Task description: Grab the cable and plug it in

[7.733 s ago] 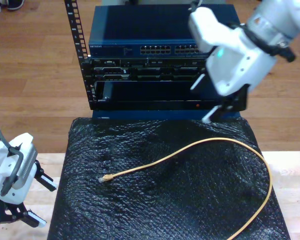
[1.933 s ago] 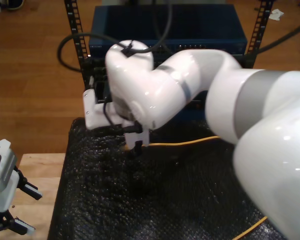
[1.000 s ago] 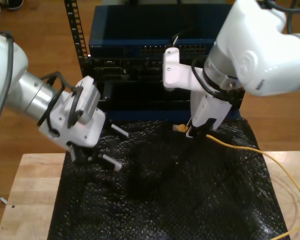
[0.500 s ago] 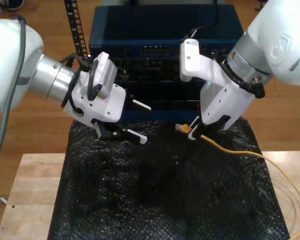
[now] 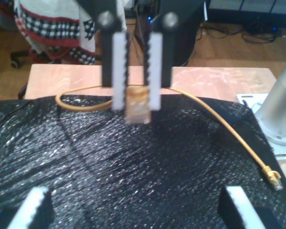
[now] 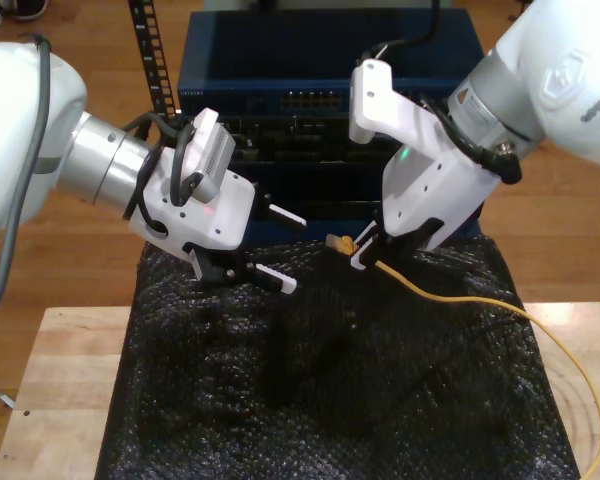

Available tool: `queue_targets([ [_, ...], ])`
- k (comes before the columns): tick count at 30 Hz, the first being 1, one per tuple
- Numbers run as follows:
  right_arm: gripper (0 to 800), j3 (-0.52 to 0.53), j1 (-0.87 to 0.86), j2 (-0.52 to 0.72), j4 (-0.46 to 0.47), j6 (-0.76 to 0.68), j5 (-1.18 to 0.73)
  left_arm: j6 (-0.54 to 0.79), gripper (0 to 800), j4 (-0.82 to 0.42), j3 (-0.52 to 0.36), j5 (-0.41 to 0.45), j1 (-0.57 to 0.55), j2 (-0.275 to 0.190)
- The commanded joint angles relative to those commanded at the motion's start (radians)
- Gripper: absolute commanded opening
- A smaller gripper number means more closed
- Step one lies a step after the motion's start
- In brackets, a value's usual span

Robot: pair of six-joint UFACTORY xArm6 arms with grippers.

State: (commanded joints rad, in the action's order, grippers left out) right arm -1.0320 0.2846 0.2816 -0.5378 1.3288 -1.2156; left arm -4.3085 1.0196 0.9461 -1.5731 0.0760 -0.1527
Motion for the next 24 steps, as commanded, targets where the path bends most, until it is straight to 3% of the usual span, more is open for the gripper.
queue_targets([
  [10, 4, -0.026, 0.014, -0.043, -0.068, -0.002, -0.002, -0.002, 733, 0.003, 0.002, -0.023, 0.002, 0.000],
  [24, 10, -0.026, 0.041, -0.052, -0.069, -0.002, 0.000, 0.003, 687, 0.066, 0.005, -0.021, 0.005, 0.000],
])
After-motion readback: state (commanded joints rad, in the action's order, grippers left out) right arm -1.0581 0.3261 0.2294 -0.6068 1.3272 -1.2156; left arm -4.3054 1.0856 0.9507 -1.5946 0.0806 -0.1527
